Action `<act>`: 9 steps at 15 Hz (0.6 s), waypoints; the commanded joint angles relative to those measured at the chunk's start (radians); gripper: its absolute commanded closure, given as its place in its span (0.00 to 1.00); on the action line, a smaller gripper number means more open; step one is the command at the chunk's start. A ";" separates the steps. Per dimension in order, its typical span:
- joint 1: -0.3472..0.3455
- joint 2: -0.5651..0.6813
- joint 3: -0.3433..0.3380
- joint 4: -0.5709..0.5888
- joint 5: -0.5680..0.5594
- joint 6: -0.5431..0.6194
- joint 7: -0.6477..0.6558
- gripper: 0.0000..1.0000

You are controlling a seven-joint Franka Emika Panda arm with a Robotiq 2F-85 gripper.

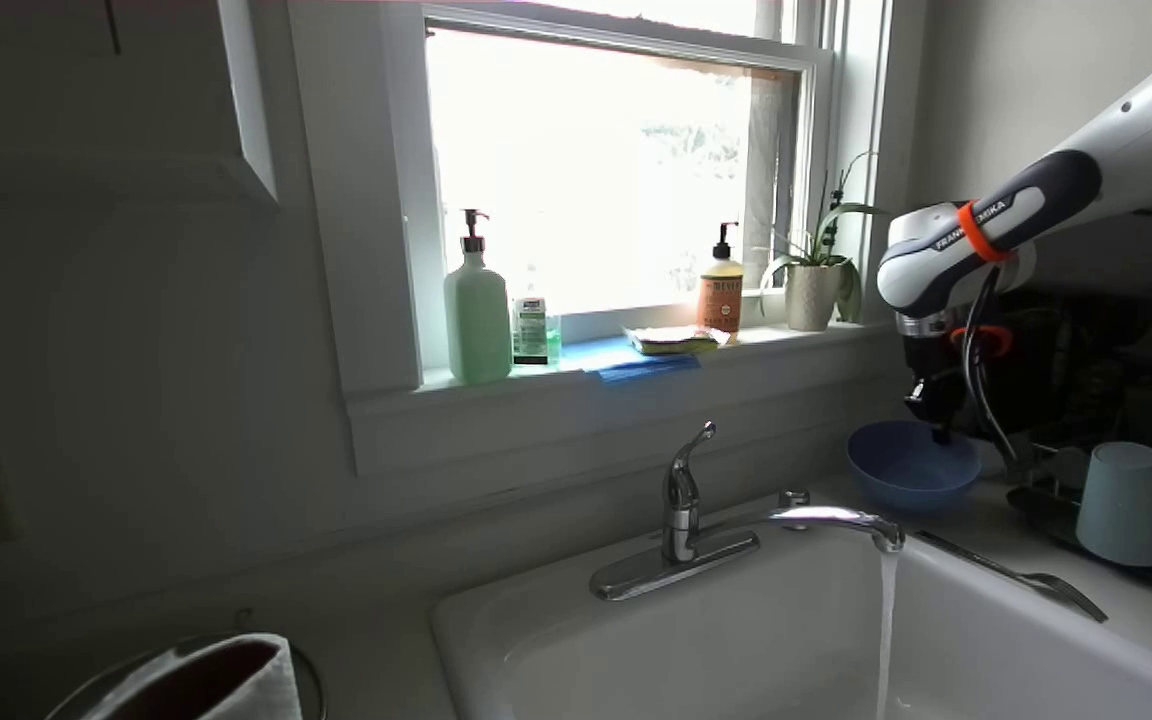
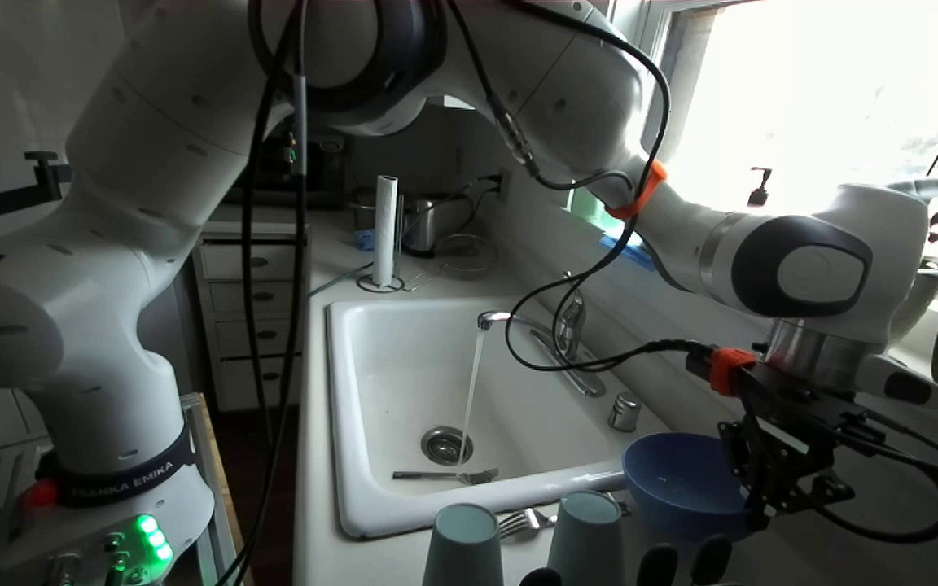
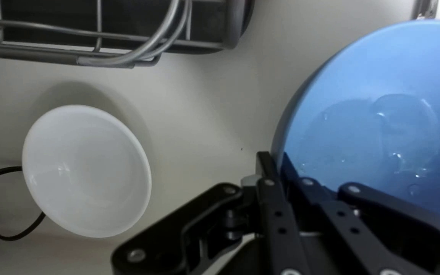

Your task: Put the blue bowl under the running water, pour the water in the sink, put the blue bowl under the running water again, pour the water in the sink and then put the bowl back on the counter

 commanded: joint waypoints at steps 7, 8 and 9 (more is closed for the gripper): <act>-0.007 0.040 0.008 0.059 0.022 -0.006 0.011 0.45; -0.004 0.036 0.008 0.056 0.018 -0.004 0.010 0.37; -0.001 0.027 0.010 0.047 0.018 -0.004 0.010 0.31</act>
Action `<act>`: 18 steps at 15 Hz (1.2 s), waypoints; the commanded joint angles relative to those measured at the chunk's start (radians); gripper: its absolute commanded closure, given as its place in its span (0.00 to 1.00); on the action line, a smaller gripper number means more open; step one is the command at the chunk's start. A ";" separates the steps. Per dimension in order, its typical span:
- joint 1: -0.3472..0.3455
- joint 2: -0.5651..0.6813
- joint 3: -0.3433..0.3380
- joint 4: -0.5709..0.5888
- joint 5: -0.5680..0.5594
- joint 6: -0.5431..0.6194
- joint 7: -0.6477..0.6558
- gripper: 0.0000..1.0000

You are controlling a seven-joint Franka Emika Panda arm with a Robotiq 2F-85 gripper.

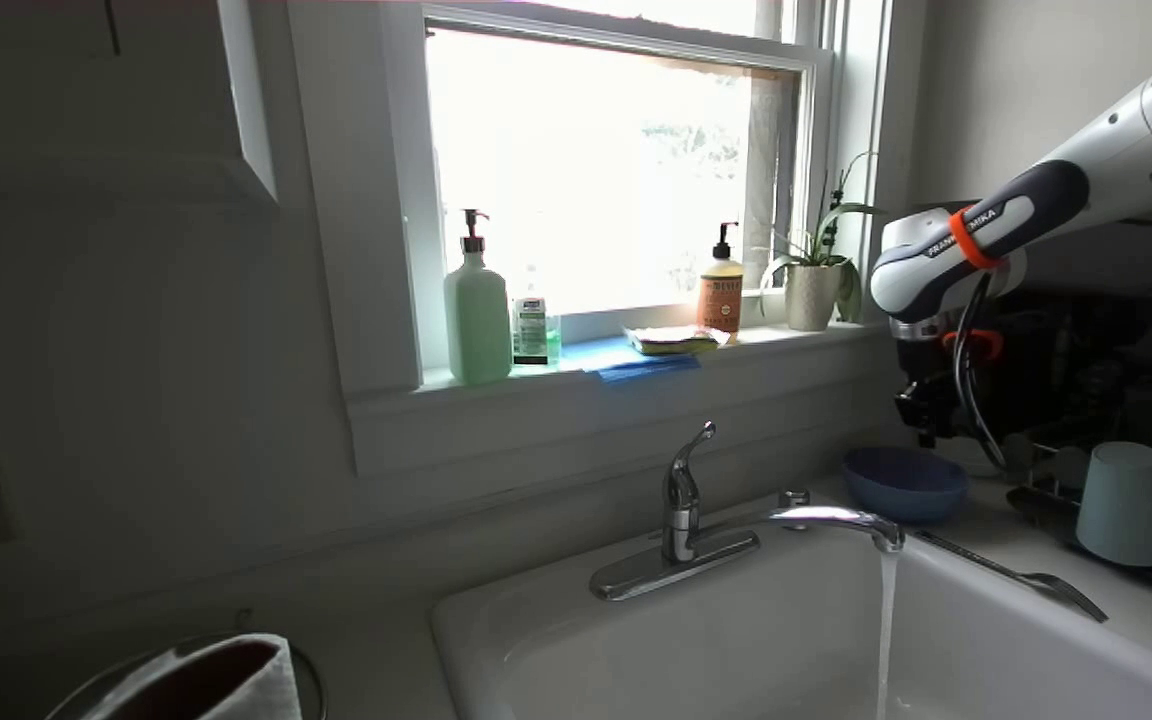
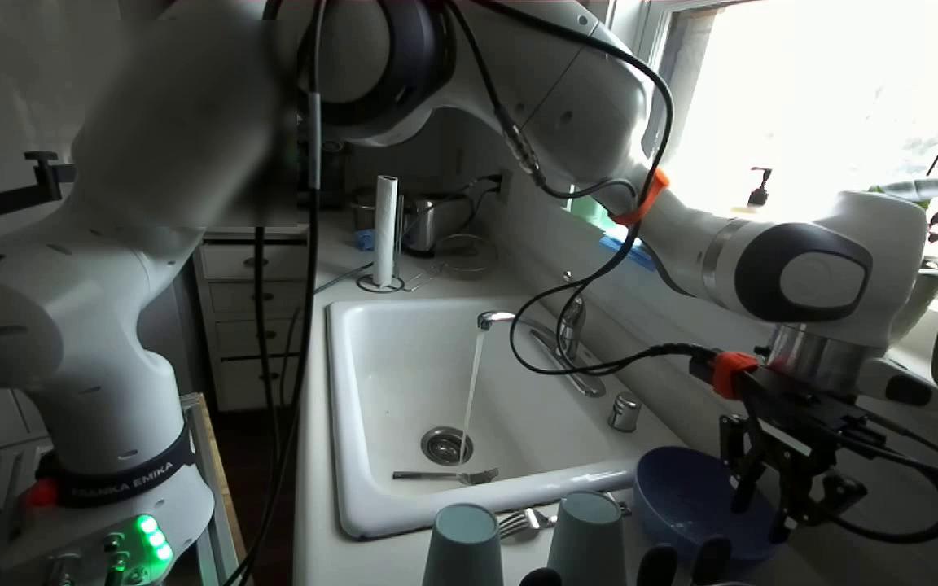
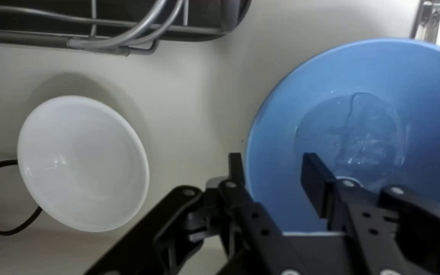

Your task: Put the blue bowl under the running water, pour the water in the sink, put the blue bowl under the running water again, pour the water in the sink and then put the bowl back on the counter

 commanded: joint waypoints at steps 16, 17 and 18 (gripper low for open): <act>0.148 -0.490 0.033 -0.417 -0.017 -0.036 -0.022 0.00; 0.157 -0.532 0.036 -0.443 -0.010 -0.052 -0.035 0.00; 0.163 -0.571 0.036 -0.468 -0.002 -0.055 -0.051 0.00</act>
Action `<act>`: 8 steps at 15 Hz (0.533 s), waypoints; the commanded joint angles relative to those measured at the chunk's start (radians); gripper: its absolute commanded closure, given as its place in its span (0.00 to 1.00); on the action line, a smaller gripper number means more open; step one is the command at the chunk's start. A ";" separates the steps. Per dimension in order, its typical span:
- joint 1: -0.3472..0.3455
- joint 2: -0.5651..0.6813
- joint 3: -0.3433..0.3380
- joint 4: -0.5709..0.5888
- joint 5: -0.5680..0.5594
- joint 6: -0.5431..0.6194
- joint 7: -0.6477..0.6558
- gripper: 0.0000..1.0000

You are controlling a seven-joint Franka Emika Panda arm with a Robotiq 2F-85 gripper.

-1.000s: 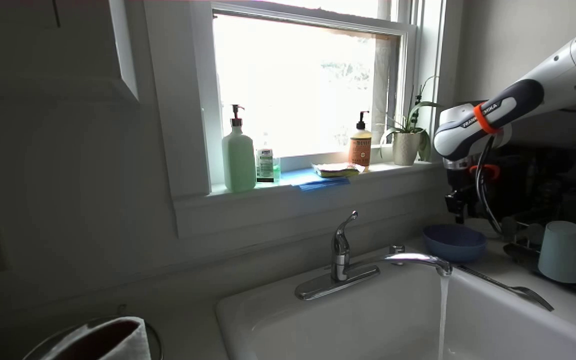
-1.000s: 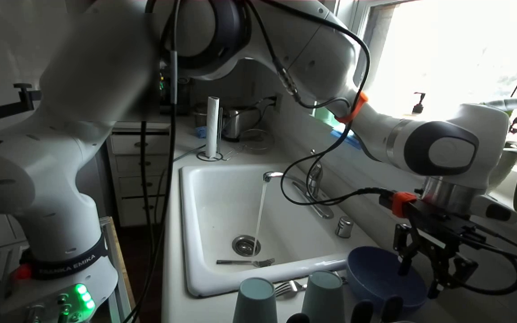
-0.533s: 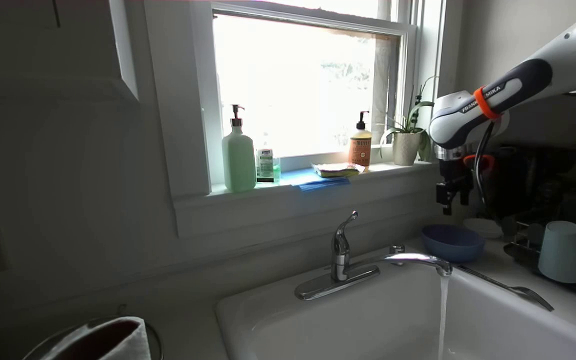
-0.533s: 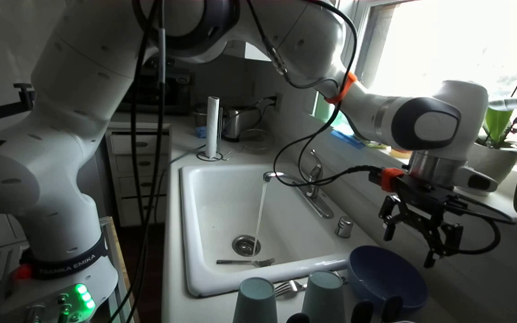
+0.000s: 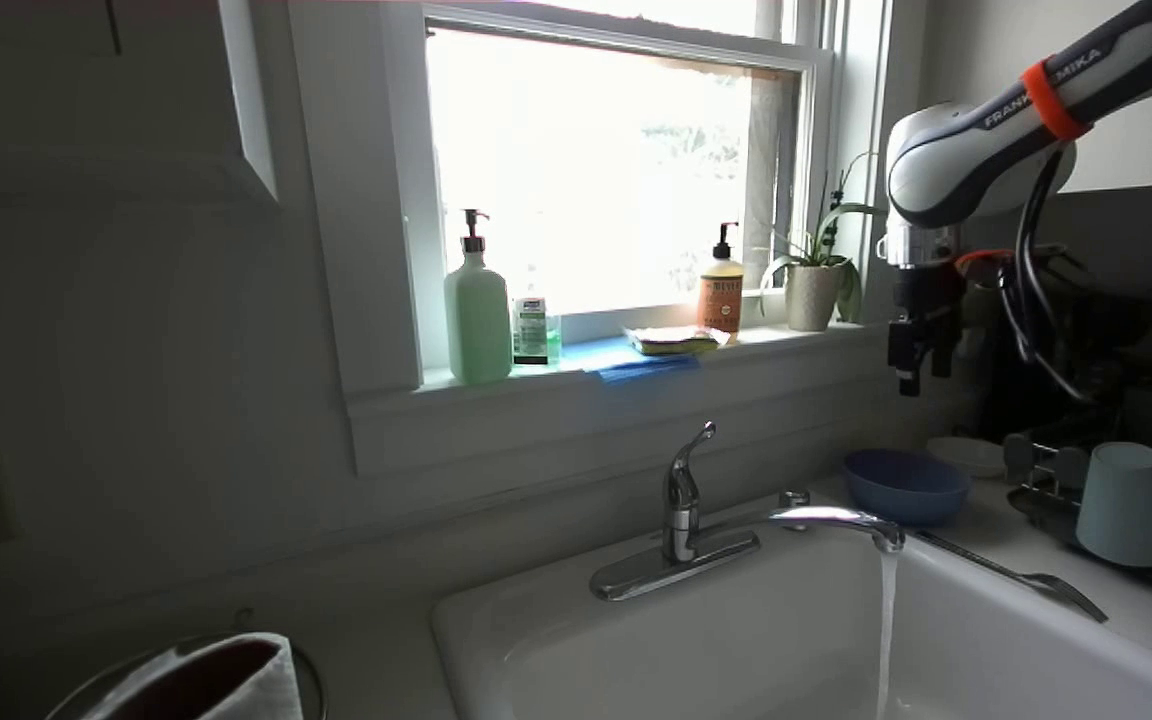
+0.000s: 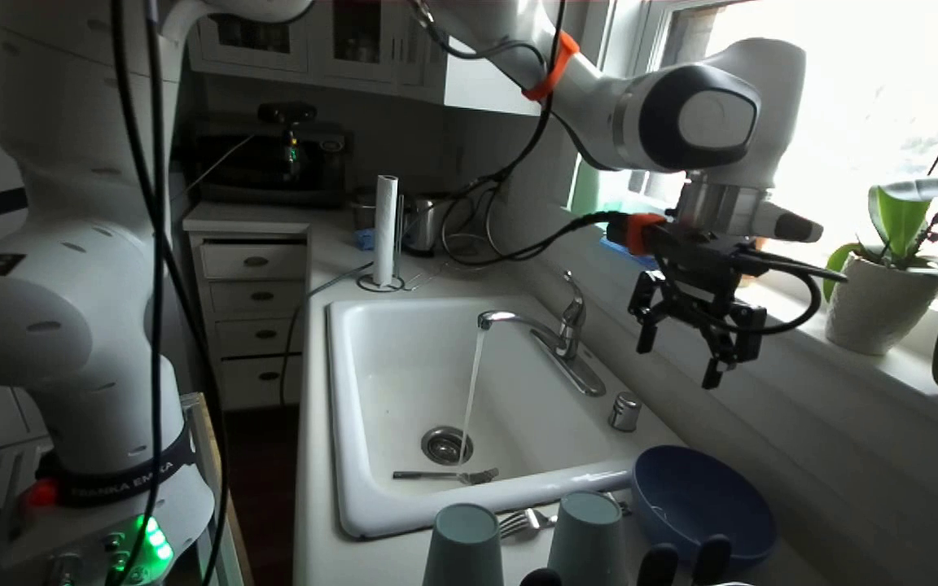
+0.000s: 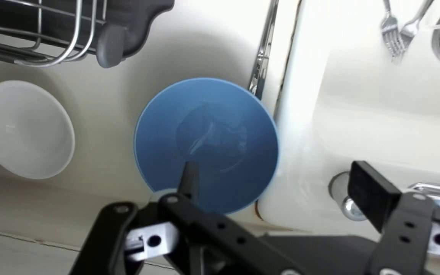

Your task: Put the blue bowl under the running water, pour the water in the sink, put the blue bowl under the running water again, pour the water in the sink and then put the bowl back on the counter

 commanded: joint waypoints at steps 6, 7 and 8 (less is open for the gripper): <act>0.081 -0.367 0.001 -0.238 0.002 -0.065 -0.031 0.00; 0.090 -0.397 0.002 -0.253 -0.001 -0.068 -0.027 0.00; 0.098 -0.425 0.003 -0.267 -0.005 -0.073 -0.022 0.00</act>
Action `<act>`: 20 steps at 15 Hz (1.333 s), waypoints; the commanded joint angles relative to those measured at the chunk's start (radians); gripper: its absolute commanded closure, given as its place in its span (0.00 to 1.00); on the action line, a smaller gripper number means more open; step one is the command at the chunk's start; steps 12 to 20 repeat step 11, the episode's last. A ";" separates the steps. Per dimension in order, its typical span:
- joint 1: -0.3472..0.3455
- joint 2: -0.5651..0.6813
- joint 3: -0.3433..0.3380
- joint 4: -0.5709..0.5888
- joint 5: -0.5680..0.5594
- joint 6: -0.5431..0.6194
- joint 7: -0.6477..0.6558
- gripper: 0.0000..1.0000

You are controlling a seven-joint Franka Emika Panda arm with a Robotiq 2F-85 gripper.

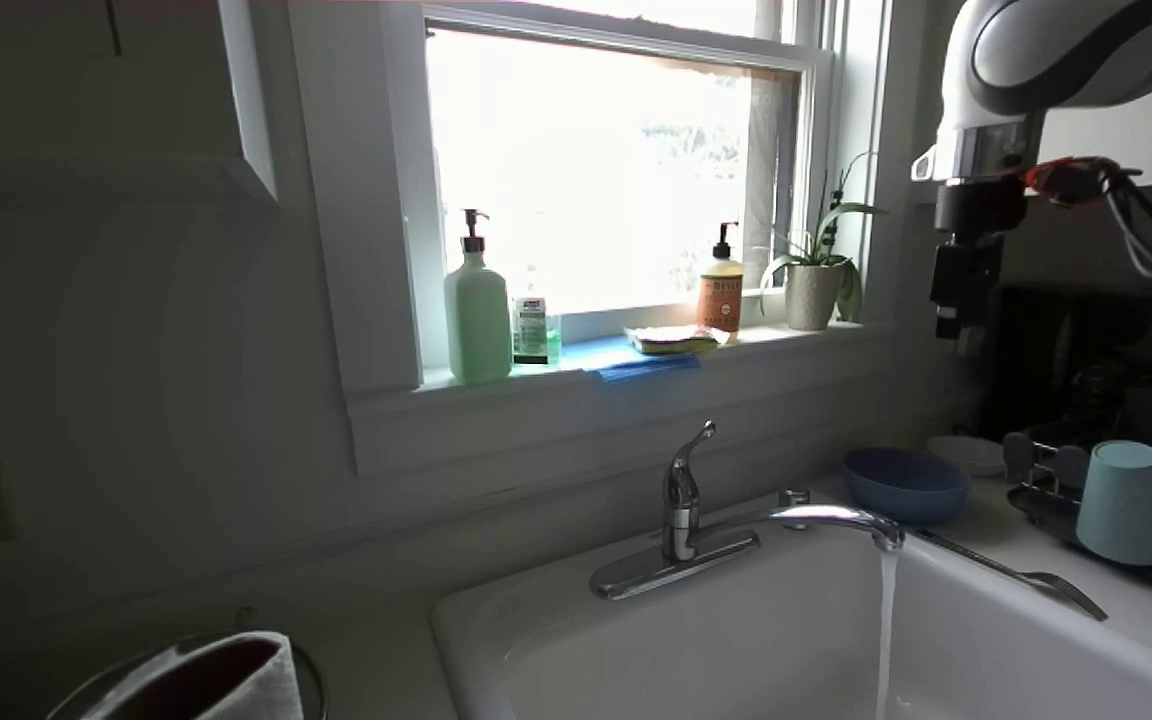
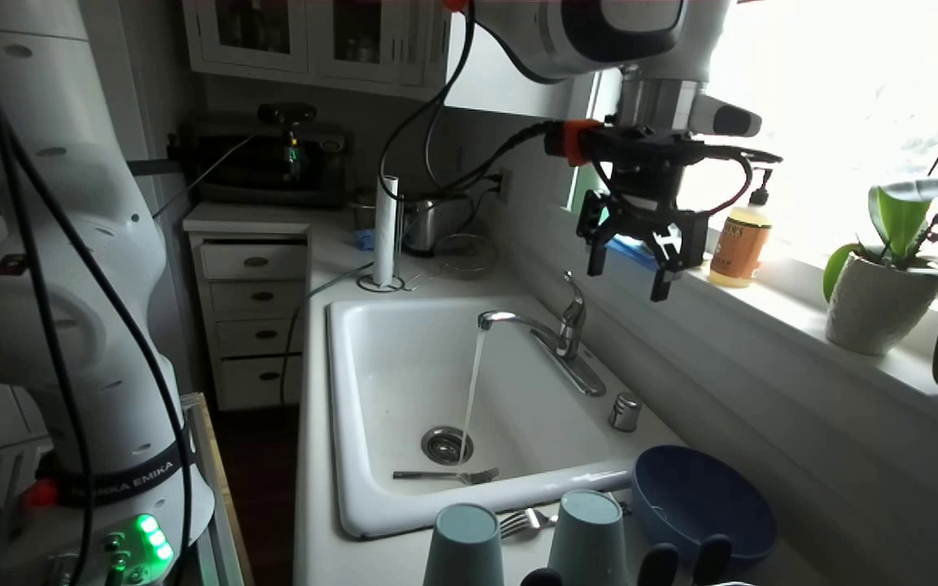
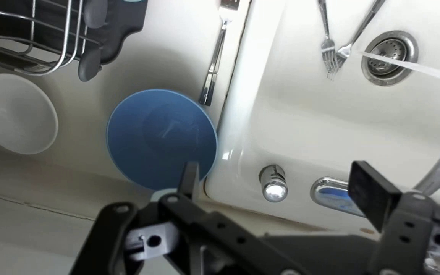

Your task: Put the blue bowl under the running water, pour the water in the sink, put the blue bowl under the running water again, pour the water in the sink and then put the bowl back on the counter

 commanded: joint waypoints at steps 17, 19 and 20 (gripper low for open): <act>0.071 -0.196 -0.005 -0.118 -0.003 -0.026 0.004 0.00; 0.071 -0.196 -0.005 -0.118 -0.003 -0.026 0.004 0.00; 0.071 -0.196 -0.005 -0.118 -0.003 -0.026 0.004 0.00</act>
